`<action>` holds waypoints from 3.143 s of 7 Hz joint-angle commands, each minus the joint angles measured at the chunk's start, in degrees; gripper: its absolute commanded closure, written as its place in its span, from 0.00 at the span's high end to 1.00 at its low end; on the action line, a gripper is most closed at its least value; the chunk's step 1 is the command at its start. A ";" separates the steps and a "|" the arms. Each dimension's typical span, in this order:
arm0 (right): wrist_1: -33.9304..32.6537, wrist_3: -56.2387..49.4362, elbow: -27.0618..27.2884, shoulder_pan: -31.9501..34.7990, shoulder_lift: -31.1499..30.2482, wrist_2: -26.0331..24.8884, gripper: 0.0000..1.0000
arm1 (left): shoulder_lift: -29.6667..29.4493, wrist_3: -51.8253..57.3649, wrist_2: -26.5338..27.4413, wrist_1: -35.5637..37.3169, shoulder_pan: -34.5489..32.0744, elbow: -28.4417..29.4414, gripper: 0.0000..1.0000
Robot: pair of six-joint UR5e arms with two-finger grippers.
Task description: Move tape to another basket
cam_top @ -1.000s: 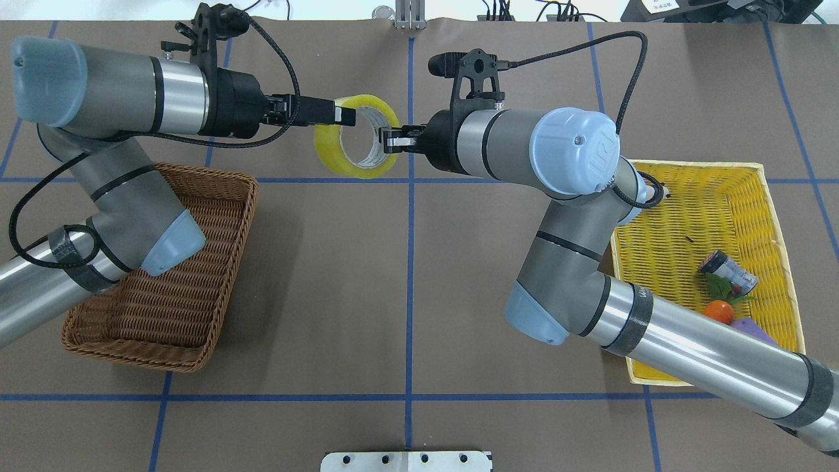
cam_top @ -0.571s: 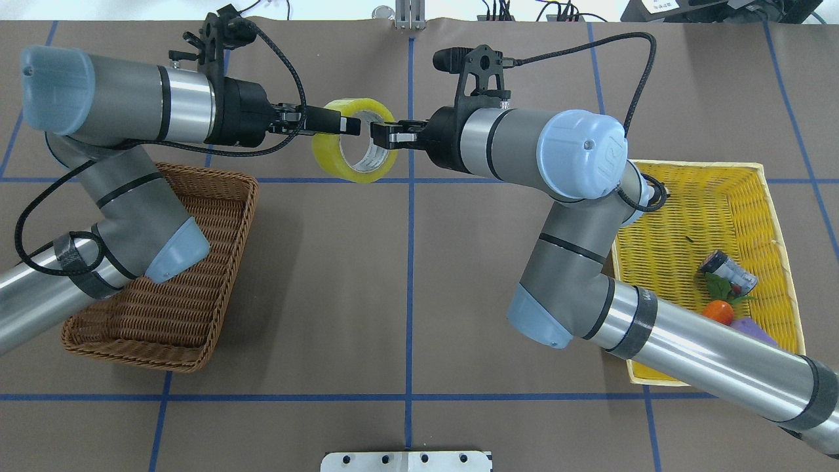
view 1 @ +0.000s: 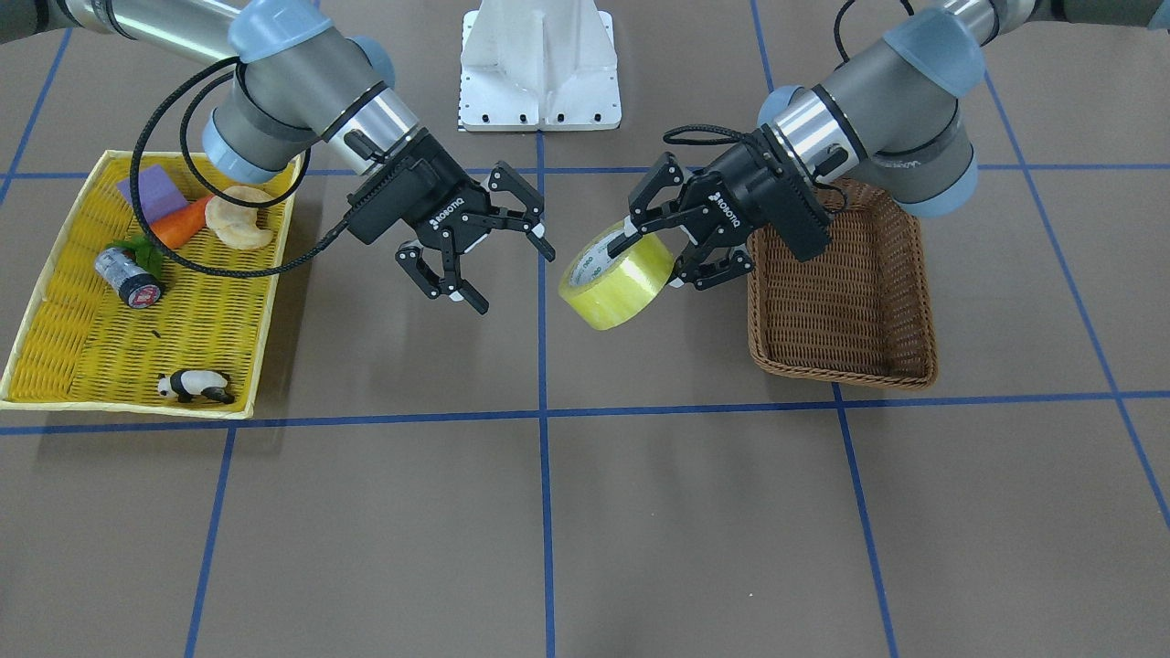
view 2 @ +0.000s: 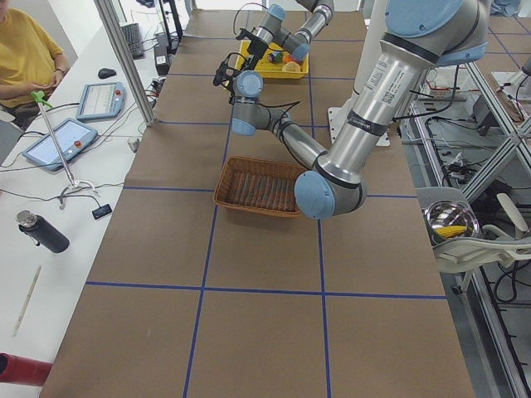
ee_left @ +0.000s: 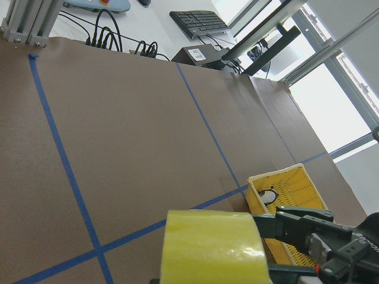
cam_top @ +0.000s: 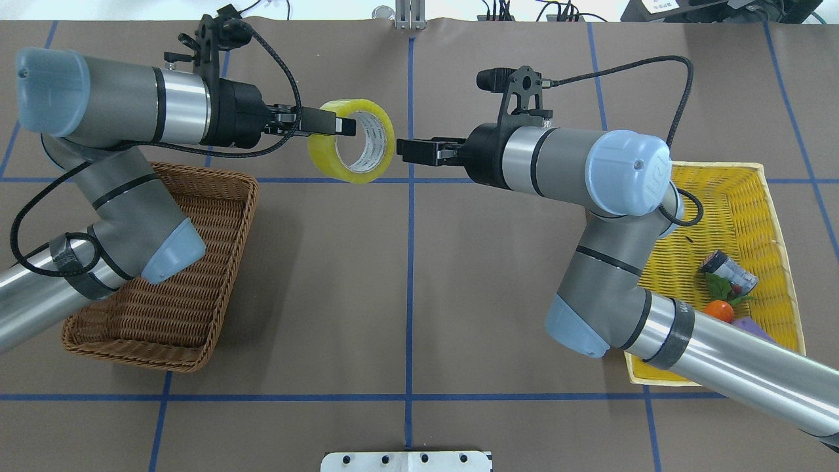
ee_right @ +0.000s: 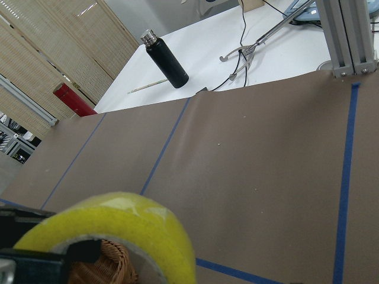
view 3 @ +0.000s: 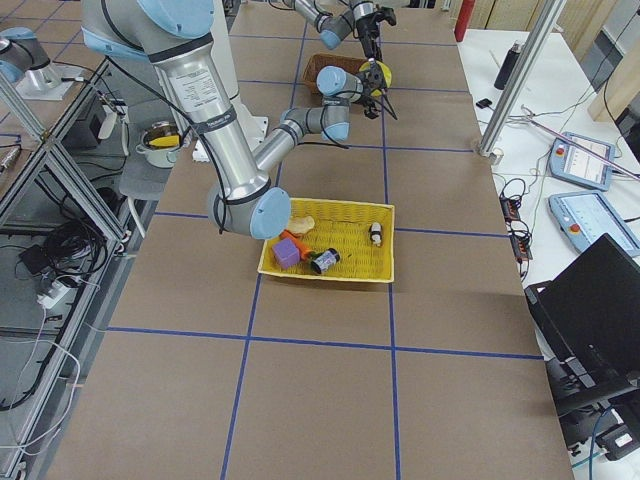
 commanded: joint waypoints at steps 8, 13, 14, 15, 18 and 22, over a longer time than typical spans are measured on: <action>-41.83 -54.63 -4.01 40.15 -13.00 36.32 1.00 | 27.43 -20.51 -0.26 -11.25 -0.64 -11.69 0.00; -45.19 -67.93 -4.10 46.34 -18.49 38.52 1.00 | 29.86 -19.45 0.78 -35.09 -0.64 9.29 0.15; -45.19 -67.93 -4.19 46.34 -18.49 38.52 1.00 | 30.20 -17.88 0.88 -35.20 -0.90 10.10 0.46; -45.10 -67.93 -4.19 46.34 -18.49 38.52 1.00 | 30.72 -12.21 0.70 -35.29 -1.51 11.93 0.64; -45.02 -67.93 -4.10 46.42 -18.66 38.52 1.00 | 31.43 -3.31 -2.00 -35.03 -11.06 17.12 0.99; -45.54 -67.84 -4.27 46.51 -19.89 38.43 1.00 | 31.17 11.34 -18.35 -31.10 -34.77 23.01 0.99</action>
